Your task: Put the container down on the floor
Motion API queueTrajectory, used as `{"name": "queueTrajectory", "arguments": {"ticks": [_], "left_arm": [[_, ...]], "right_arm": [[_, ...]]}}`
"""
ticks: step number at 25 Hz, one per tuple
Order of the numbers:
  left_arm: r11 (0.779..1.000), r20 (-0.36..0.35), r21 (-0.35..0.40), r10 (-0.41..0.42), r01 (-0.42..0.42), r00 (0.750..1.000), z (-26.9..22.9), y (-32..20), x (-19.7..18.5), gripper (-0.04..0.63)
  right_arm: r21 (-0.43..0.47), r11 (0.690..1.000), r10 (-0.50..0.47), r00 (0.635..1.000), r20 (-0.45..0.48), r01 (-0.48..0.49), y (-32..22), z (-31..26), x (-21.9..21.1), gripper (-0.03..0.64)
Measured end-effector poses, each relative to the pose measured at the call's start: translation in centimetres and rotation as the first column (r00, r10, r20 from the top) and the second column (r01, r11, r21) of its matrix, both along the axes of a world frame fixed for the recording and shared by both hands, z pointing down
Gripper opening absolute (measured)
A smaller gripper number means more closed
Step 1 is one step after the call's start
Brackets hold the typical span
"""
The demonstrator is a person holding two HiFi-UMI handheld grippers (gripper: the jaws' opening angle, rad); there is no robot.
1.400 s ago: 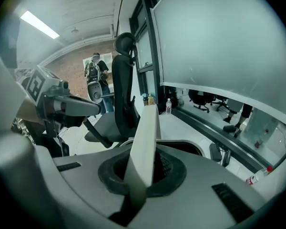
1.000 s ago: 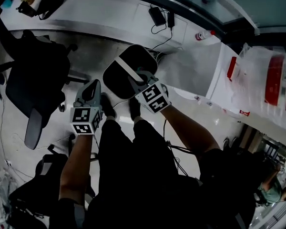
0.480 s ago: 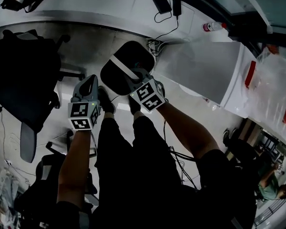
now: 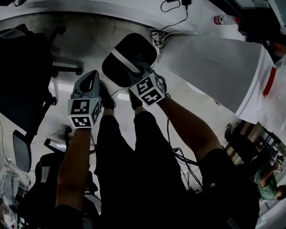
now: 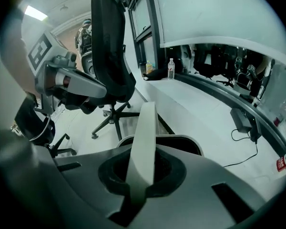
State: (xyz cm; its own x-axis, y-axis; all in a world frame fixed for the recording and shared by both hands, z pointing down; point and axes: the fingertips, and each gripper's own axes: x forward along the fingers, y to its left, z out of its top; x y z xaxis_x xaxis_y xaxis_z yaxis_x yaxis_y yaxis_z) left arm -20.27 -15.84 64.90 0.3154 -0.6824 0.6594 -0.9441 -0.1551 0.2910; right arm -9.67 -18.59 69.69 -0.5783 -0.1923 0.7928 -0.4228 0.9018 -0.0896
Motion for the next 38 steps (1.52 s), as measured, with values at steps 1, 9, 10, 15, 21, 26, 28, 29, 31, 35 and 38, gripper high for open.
{"name": "queueTrajectory", "arguments": {"ticks": [1, 9, 10, 15, 21, 26, 28, 29, 31, 35, 38], "left_arm": [[1.000, 0.000, -0.003, 0.000, 0.000, 1.000, 0.7, 0.0, -0.1, 0.008], [0.999, -0.008, -0.040, 0.003, -0.004, 1.000, 5.3, 0.9, 0.1, 0.008], [0.999, -0.009, -0.042, -0.004, 0.004, 1.000, 5.7, 0.9, 0.0, 0.008], [0.999, -0.002, -0.052, -0.002, 0.001, 1.000, 8.2, 0.2, -0.3, 0.008], [0.998, -0.009, -0.068, 0.004, -0.005, 1.000, 10.7, 0.1, 0.1, 0.008], [0.996, -0.046, -0.083, -0.017, 0.013, 0.999, 12.2, 0.3, 0.6, 0.008], [0.997, -0.035, -0.080, -0.005, 0.002, 0.999, 12.5, 0.4, 0.7, 0.008], [0.997, -0.031, -0.081, 0.001, -0.003, 1.000, 12.7, 0.4, 0.8, 0.008], [0.996, -0.029, -0.088, 0.005, -0.007, 1.000, 13.1, 0.8, 0.9, 0.008], [0.995, -0.033, -0.097, 0.017, -0.020, 0.999, 13.8, 1.4, 1.3, 0.008], [0.995, -0.032, -0.101, 0.020, -0.023, 0.999, 14.4, 1.7, 1.4, 0.008]], "right_arm": [[0.000, 1.000, -0.003, 1.000, -0.008, 0.003, 0.0, 0.8, 0.0, 0.008], [-0.032, 0.999, 0.005, 0.999, -0.052, -0.006, 0.8, 6.6, 0.0, 0.008], [-0.038, 0.999, 0.005, 0.999, -0.054, -0.007, 0.8, 7.2, 0.0, 0.008], [-0.054, 0.998, 0.005, 0.998, -0.067, -0.008, 0.8, 10.3, -0.2, 0.008], [-0.070, 0.998, -0.007, 0.996, -0.090, 0.001, 1.0, 13.2, -0.6, 0.008], [-0.081, 0.997, -0.004, 0.995, -0.098, -0.004, 1.2, 15.0, -0.6, 0.008], [-0.081, 0.997, 0.002, 0.995, -0.101, -0.010, 1.1, 15.6, -0.6, 0.008], [-0.082, 0.997, 0.006, 0.995, -0.103, -0.014, 1.1, 15.9, -0.5, 0.008], [-0.088, 0.996, 0.015, 0.994, -0.108, -0.024, 1.2, 16.6, -0.4, 0.008], [-0.101, 0.994, 0.022, 0.992, -0.123, -0.034, 1.5, 18.1, 0.1, 0.008], [-0.107, 0.993, 0.033, 0.990, -0.135, -0.048, 1.5, 19.2, 0.7, 0.008]]}}
